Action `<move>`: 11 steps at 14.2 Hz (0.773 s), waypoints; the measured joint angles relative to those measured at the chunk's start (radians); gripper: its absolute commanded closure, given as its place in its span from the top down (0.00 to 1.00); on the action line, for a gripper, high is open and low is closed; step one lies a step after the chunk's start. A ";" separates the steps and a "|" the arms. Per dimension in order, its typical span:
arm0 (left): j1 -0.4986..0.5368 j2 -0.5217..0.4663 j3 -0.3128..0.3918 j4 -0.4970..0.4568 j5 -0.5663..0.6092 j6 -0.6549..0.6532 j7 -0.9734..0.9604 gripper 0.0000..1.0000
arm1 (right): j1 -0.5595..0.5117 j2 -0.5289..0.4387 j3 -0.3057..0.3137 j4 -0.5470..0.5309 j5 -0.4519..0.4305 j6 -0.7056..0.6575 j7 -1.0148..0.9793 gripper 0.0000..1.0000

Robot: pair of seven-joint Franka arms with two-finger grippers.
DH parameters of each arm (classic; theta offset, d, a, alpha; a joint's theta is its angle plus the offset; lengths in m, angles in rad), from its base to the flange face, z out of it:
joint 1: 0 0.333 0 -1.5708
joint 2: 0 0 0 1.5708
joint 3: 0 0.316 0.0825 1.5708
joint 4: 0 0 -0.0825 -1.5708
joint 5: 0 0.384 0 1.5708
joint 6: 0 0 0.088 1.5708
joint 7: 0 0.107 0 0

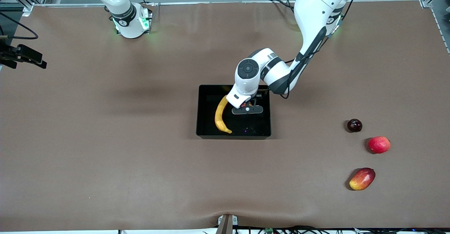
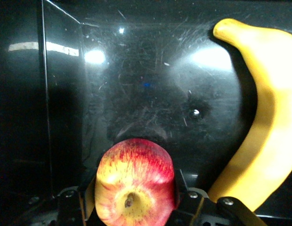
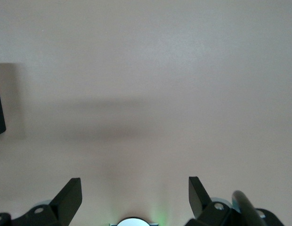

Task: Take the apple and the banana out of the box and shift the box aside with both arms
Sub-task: 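Grasp the red apple in the box with the left gripper and lift, then carry the apple beside the other fruits and release it with the left gripper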

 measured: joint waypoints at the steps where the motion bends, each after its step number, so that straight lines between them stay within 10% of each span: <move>1: -0.003 0.000 0.000 0.001 0.000 0.000 -0.001 0.00 | 0.000 0.000 0.000 0.000 0.000 0.000 0.000 1.00; 11: 0.101 -0.139 0.007 0.203 0.008 -0.252 0.120 0.00 | 0.001 0.009 0.003 0.000 0.000 0.000 -0.005 1.00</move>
